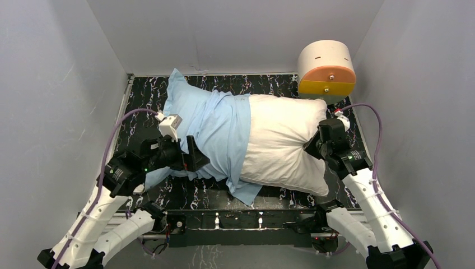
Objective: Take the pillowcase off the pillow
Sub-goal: Remove the pillow from the pillowcase.
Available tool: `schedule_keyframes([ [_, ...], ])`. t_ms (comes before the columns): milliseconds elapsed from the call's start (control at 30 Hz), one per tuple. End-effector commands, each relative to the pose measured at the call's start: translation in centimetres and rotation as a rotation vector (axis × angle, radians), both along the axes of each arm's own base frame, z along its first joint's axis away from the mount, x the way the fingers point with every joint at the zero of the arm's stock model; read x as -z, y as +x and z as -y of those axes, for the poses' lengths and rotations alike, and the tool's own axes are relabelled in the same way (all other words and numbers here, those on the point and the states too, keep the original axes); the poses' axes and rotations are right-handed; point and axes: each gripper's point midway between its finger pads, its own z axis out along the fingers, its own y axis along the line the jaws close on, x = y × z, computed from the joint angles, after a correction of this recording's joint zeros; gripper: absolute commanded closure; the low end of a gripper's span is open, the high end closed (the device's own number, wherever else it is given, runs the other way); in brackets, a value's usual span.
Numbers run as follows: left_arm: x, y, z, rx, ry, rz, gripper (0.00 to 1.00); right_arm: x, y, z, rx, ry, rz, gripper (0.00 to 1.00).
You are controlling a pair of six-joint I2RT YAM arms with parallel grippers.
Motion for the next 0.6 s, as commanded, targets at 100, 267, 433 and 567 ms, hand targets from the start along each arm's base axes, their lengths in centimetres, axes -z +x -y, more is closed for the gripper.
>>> schedule_keyframes([
  [100, 3.7, -3.5, 4.3, 0.236, -0.135, -0.244, 0.02, -2.7, 0.6, -0.6, 0.017, 0.080, 0.072, 0.98],
  [267, 8.7, -1.4, 6.0, 0.155, -0.177, -0.305, 0.02, -2.5, 0.7, -1.2, 0.000, 0.099, 0.072, 0.98],
  [433, 11.2, 1.7, 9.0, 0.029, -0.208, -0.155, 0.02, -2.5, 0.9, -1.2, -0.003, 0.096, 0.070, 0.97],
  [567, 12.8, 5.0, 7.0, -0.174, -0.056, 0.000, 0.14, -2.2, 0.8, -0.9, 0.008, 0.087, 0.069, 0.97],
])
